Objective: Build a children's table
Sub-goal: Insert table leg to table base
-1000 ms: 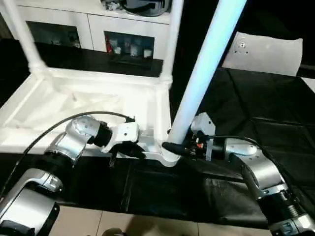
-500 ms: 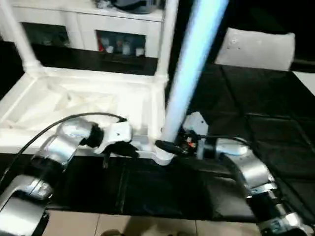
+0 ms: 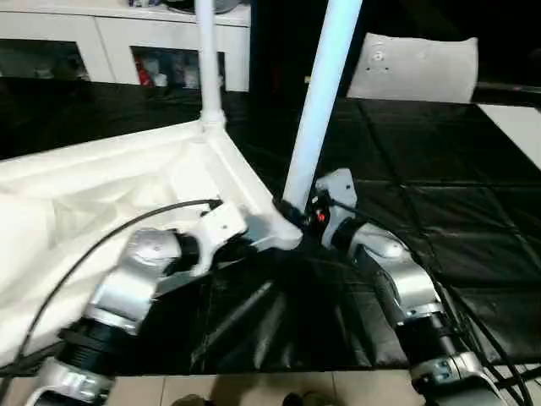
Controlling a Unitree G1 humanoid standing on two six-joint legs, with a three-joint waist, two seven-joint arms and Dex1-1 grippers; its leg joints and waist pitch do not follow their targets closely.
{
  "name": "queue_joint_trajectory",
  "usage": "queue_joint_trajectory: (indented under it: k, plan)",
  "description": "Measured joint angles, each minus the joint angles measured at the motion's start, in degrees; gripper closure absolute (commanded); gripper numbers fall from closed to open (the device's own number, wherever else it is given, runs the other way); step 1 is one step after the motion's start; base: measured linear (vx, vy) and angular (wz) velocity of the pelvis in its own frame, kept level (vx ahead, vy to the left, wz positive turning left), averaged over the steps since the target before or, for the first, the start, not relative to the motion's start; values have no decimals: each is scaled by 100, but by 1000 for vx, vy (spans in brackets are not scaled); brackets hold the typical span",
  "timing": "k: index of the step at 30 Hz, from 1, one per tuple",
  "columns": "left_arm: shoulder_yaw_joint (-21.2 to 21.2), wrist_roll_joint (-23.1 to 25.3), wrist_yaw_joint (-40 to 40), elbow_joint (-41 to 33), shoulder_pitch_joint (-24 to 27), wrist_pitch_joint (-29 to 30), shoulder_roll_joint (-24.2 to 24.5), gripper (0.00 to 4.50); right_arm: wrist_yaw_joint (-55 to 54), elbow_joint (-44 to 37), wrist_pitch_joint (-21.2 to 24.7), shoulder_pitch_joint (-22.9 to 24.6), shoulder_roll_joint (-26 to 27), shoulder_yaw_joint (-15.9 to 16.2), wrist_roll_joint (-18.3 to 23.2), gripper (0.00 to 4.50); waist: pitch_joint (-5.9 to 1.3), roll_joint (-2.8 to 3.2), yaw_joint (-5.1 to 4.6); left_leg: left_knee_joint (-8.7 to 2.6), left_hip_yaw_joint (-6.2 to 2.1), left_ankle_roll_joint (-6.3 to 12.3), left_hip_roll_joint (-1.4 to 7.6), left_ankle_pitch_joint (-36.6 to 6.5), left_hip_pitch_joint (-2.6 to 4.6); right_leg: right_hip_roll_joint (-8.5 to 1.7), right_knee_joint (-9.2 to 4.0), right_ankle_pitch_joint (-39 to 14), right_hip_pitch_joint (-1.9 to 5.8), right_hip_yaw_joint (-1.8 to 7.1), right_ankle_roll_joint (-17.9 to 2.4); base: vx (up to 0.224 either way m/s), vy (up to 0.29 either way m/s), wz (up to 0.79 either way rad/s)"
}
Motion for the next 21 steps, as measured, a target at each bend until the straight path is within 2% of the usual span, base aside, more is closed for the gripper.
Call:
queue_joint_trajectory:
  k: [5, 13, 14, 18, 19, 21]
  plan:
    - [-134, 142, 212, 7, -79, 28, -106, 450, -197, 4, -2, -5, 23, -65, -26, 261, -3, -5, 67, -14, 0, 0, 1, 0, 4, 3, -1, 0, 0, -1, 1, 0, 0, 0]
    - [-170, 147, 231, 32, -114, 21, -93, 450, -388, -142, 50, 128, 156, -162, -5, 261, -2, -9, 75, -18, 0, 0, 1, 0, 1, 3, -5, 0, -4, -1, 2, 0, 0, 0]
    - [-171, 146, 231, 32, -115, 22, -90, 450, -387, -144, 58, 129, 168, -179, 6, 205, -3, -11, 75, -19, 0, 0, 1, 0, 1, 3, -7, 0, -4, -1, 2, 0, 0, 0]
    - [-204, 126, 213, 31, -135, -3, -46, 450, -432, -70, 149, 246, 188, -249, 53, 179, 0, -6, 96, -31, 1, 0, 0, 0, -13, 3, -26, 0, -9, -2, 2, 0, 0, 0]
    - [-201, 116, 193, 32, -145, -14, -12, 450, -427, -112, 142, 269, 187, -246, 53, 152, -2, 0, 95, -33, 6, 0, -2, 0, -12, 3, -26, 3, -8, 1, 3, 0, 0, 0]
    - [-196, 104, 150, 40, -154, -57, 21, 450, -385, -191, 129, 346, 184, -243, 53, 146, -5, -6, 106, -38, 6, 0, 0, 0, -14, 4, -25, 9, -7, -1, 1, 0, 0, 0]
